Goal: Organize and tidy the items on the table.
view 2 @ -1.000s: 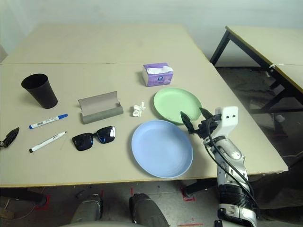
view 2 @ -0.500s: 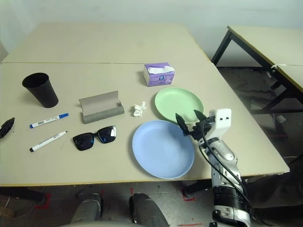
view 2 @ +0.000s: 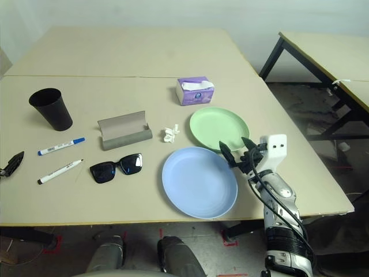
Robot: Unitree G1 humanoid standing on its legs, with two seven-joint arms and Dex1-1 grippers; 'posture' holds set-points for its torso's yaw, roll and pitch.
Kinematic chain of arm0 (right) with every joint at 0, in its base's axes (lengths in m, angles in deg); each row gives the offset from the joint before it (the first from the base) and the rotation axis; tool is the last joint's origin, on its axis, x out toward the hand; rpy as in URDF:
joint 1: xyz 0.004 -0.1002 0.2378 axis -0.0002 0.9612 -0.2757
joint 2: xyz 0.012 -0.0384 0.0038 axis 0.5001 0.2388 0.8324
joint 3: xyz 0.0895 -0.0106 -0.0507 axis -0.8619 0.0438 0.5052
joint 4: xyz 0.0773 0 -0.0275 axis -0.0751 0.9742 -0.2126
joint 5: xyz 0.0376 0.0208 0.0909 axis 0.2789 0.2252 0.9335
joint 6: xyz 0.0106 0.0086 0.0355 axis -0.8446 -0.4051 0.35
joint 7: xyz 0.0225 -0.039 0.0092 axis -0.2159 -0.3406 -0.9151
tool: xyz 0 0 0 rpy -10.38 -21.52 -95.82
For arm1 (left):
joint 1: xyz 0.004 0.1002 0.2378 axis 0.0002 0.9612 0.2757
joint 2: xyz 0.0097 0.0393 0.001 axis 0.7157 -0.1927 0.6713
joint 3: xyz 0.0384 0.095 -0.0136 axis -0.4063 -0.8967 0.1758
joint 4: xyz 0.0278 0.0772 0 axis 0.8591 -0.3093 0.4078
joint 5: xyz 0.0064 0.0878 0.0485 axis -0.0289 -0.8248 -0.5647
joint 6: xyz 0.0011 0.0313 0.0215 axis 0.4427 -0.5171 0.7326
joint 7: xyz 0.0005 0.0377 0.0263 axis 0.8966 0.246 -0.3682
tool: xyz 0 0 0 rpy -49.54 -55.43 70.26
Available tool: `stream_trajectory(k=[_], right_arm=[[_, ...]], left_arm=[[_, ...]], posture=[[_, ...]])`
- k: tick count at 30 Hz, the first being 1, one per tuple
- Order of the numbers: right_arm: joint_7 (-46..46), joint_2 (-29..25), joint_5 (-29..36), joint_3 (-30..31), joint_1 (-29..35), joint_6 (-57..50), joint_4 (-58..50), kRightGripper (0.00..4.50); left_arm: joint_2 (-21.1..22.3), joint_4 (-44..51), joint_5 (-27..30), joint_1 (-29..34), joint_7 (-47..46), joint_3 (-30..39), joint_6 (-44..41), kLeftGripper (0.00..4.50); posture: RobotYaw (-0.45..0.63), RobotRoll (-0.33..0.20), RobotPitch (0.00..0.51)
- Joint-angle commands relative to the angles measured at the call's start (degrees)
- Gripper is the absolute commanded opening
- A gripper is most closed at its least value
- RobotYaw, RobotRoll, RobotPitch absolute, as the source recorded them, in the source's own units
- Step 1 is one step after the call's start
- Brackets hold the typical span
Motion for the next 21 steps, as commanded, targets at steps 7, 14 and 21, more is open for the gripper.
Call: stream_trajectory(k=[7,14,21], right_arm=[[-0.15,-1.46,0.42,-2.10,1.13,1.00,1.54,4.50],[-0.41,-1.70,0.89,-3.16,1.60,1.09,1.94,4.50],[-0.42,-3.92,0.63,-4.08,2.15,1.97,1.34,4.50]], left_arm=[[-1.16,-3.74,1.26,-2.57,2.94,0.19,1.90,4.49],[-0.83,1.51,7.91,-2.98,16.06,-1.07,-1.84,4.49],[3.34,7.99,11.64,-5.86,32.06,-5.81,-7.82,4.49]], posture=[[0.04,0.000,0.113],[0.04,0.000,0.114],[0.01,0.000,0.108]])
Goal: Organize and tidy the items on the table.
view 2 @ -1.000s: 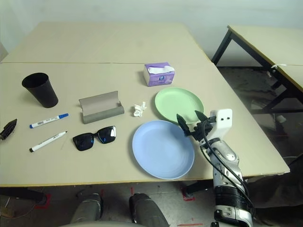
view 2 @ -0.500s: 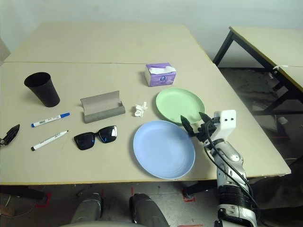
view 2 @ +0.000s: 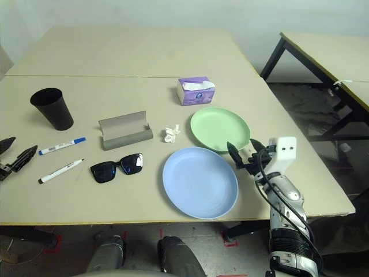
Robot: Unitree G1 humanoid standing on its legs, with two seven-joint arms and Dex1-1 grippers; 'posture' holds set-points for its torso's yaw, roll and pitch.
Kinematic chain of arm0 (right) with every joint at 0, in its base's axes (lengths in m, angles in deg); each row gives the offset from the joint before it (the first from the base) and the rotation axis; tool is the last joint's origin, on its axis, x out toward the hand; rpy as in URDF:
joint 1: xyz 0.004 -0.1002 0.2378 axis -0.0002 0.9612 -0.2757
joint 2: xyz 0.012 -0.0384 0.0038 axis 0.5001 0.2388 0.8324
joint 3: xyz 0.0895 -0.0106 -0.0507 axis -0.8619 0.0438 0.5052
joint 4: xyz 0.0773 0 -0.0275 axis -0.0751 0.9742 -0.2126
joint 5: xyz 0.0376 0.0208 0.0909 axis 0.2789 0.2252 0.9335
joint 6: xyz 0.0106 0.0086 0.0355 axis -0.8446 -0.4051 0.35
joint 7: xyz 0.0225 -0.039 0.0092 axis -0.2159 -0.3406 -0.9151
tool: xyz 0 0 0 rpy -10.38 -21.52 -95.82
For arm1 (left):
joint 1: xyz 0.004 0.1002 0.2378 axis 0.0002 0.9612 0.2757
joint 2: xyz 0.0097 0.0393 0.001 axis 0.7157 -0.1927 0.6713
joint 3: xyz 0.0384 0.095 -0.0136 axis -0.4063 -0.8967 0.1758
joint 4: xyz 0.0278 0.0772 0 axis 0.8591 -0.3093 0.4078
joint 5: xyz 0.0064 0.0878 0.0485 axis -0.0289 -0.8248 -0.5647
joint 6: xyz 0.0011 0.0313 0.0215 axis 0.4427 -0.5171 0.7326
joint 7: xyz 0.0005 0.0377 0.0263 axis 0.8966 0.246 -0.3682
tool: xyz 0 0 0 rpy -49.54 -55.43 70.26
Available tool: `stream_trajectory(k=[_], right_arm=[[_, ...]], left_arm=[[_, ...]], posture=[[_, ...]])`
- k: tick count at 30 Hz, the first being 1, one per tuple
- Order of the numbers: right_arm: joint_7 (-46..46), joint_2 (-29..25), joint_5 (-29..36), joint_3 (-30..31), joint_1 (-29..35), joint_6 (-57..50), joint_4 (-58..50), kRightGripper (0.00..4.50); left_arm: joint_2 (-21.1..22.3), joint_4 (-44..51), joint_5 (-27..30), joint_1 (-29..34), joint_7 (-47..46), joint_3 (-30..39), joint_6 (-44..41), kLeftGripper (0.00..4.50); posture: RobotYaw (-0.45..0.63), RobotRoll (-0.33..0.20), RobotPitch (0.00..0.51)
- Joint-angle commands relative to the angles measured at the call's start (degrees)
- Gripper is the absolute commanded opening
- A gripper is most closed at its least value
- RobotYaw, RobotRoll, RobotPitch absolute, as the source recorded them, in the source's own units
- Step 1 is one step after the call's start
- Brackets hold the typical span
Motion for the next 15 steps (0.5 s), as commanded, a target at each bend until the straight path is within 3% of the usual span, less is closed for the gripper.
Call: stream_trajectory(k=[1,15], right_arm=[[-0.31,-1.43,0.24,-1.60,1.12,0.33,-0.24,4.50],[0.06,-4.96,4.67,-5.74,7.63,-9.06,-11.75,4.50]], left_arm=[[1.72,2.45,0.48,-1.83,6.45,-3.41,-2.24,4.49],[0.39,1.18,-0.64,-9.76,20.90,-10.47,1.33,4.49]], posture=[[0.01,0.000,0.106],[-0.10,0.000,0.107]])
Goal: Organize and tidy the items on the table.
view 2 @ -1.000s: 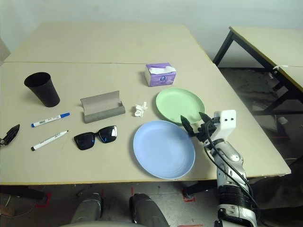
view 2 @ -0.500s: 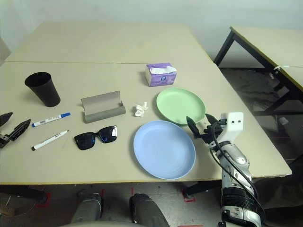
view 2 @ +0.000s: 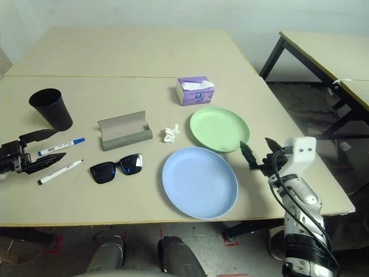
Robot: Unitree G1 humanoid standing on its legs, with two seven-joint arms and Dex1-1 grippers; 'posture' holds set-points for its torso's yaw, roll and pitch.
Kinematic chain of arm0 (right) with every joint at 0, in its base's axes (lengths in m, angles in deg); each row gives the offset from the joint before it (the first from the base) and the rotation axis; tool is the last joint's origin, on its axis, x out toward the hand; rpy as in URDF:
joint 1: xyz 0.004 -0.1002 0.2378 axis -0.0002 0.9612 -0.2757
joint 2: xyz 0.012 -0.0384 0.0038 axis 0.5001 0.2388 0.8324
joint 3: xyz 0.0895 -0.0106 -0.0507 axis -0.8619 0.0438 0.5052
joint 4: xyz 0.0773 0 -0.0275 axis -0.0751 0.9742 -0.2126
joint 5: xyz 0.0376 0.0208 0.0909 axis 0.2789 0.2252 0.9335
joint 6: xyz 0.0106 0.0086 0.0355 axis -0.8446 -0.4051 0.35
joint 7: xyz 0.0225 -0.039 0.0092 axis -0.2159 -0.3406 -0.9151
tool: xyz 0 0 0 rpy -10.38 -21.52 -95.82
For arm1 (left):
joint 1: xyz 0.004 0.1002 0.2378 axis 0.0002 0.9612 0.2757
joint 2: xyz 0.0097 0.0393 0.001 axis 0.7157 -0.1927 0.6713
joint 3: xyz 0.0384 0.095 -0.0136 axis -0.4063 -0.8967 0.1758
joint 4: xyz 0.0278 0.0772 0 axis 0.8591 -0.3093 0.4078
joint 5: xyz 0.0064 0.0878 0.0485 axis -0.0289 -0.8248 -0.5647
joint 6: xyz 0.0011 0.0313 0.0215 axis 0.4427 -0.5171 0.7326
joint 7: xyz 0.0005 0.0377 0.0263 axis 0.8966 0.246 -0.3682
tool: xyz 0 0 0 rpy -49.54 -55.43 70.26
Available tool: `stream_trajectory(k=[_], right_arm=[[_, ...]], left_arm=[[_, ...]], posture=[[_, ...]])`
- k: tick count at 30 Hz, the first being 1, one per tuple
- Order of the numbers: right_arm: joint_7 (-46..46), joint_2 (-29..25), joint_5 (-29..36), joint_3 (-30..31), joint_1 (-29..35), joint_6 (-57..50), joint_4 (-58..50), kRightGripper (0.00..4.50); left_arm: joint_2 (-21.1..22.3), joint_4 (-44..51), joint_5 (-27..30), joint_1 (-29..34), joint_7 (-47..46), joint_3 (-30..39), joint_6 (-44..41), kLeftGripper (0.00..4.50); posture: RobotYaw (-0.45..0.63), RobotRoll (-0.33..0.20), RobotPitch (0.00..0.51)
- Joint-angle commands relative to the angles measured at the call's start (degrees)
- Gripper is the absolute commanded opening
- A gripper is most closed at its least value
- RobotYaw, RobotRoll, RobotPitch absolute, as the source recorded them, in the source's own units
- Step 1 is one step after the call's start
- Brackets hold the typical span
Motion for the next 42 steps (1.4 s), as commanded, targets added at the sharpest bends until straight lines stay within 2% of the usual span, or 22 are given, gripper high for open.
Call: stream_trajectory(k=[1,9,15,19,26,32,42], right_arm=[[0.23,-2.28,2.27,-1.78,3.22,-6.66,-7.15,4.50],[0.77,-9.02,11.81,-5.58,18.01,-32.26,-32.15,4.50],[-1.26,-12.82,20.37,-6.33,22.15,-46.40,-40.16,4.50],[-3.31,-15.16,24.90,-5.84,23.30,-53.07,-42.00,4.50],[-5.59,-16.95,28.31,-4.59,24.14,-59.15,-42.78,4.50],[-6.08,-17.41,32.48,-2.50,21.57,-64.91,-42.12,4.50],[-6.48,-19.66,33.20,1.76,16.16,-69.91,-38.78,4.50]], left_arm=[[-1.07,-2.89,-1.02,-1.56,3.06,-2.01,2.08,4.49],[-4.70,-14.00,-4.70,-8.10,4.92,-4.53,8.64,4.49],[-6.44,-16.26,-5.96,-9.82,5.10,-5.42,10.75,4.49],[-6.60,-14.86,-5.82,-9.19,4.52,-5.26,10.74,4.49],[-6.26,-9.26,-4.81,-6.23,2.54,-4.84,8.64,4.49],[-5.92,-5.53,-4.23,-4.25,0.52,-4.40,7.03,4.49],[-5.41,0.12,-3.03,-0.80,-2.01,-3.76,5.63,4.49]], posture=[[-0.11,0.000,0.107],[-0.17,0.000,0.110],[-0.17,0.000,0.112],[-0.16,0.000,0.112],[-0.14,0.000,0.121],[-0.12,0.000,0.127],[-0.08,0.000,0.131]])
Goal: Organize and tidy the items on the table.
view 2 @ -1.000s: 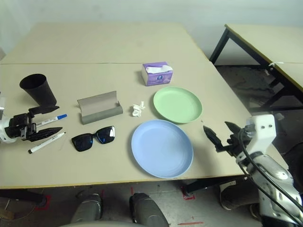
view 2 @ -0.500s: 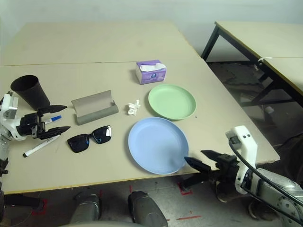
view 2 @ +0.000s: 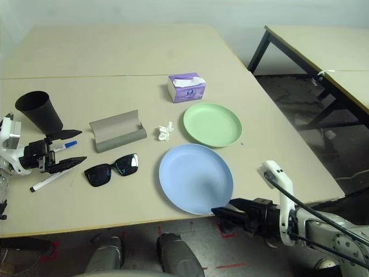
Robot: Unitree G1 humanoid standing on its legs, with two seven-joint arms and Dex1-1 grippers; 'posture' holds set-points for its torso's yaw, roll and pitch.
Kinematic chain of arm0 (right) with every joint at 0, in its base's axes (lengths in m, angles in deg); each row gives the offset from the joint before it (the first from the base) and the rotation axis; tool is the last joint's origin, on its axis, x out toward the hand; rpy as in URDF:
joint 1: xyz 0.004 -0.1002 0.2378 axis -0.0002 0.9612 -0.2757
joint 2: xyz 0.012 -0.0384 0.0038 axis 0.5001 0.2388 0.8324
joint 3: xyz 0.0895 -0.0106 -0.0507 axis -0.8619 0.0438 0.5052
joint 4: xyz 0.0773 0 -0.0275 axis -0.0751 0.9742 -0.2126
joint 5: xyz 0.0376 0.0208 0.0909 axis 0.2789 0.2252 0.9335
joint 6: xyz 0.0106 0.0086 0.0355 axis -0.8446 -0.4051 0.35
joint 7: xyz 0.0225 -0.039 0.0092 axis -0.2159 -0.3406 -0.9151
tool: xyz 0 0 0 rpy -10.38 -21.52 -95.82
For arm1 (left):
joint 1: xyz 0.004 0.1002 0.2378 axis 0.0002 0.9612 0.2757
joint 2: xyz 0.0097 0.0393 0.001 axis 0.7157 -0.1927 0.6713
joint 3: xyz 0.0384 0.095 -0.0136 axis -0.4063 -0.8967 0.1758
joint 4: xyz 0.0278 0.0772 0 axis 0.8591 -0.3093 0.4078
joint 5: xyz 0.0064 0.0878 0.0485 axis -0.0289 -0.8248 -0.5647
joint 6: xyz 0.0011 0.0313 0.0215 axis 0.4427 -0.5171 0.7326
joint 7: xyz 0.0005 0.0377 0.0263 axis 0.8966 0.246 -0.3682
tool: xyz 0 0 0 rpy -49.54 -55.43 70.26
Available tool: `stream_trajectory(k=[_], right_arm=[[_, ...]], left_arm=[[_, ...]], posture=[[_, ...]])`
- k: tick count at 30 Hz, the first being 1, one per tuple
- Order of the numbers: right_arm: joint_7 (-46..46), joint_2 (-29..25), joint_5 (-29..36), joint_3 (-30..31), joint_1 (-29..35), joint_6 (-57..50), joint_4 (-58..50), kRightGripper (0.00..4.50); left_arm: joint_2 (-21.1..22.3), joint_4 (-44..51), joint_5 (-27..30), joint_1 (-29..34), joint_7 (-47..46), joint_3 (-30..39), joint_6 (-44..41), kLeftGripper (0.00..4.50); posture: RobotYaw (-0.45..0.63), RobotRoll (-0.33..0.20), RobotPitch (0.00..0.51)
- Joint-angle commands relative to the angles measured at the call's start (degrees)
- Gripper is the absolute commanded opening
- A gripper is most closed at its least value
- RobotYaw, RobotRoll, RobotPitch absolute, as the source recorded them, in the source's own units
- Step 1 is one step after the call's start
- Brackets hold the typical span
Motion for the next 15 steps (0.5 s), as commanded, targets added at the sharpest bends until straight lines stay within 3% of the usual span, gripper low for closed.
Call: stream_trajectory(k=[1,5,7,10,15], right_arm=[[0.09,-1.41,-0.52,2.05,-1.96,-1.60,2.02,4.50],[1.17,-1.44,-2.31,3.62,-4.78,-1.83,4.93,4.50],[1.29,-1.34,-2.95,4.13,-5.49,-1.63,5.64,4.12],[0.95,-1.61,-4.11,5.00,-5.85,-1.30,6.15,3.22],[0.34,-1.48,-3.87,5.24,-5.82,-1.78,5.56,1.34]], left_arm=[[0.47,2.54,0.50,2.03,-0.73,0.72,-0.59,4.49],[0.52,4.23,0.80,3.53,-1.90,1.02,-0.43,4.49],[0.53,4.78,0.79,4.14,-2.27,1.25,-0.18,4.50],[0.49,5.32,0.96,4.63,-2.96,1.80,0.21,4.50],[0.39,5.23,1.22,4.33,-3.56,2.42,1.10,4.50]], posture=[[-0.07,0.000,0.131],[-0.05,0.000,0.129],[-0.05,0.000,0.128],[-0.04,0.000,0.128],[-0.03,0.000,0.124]])
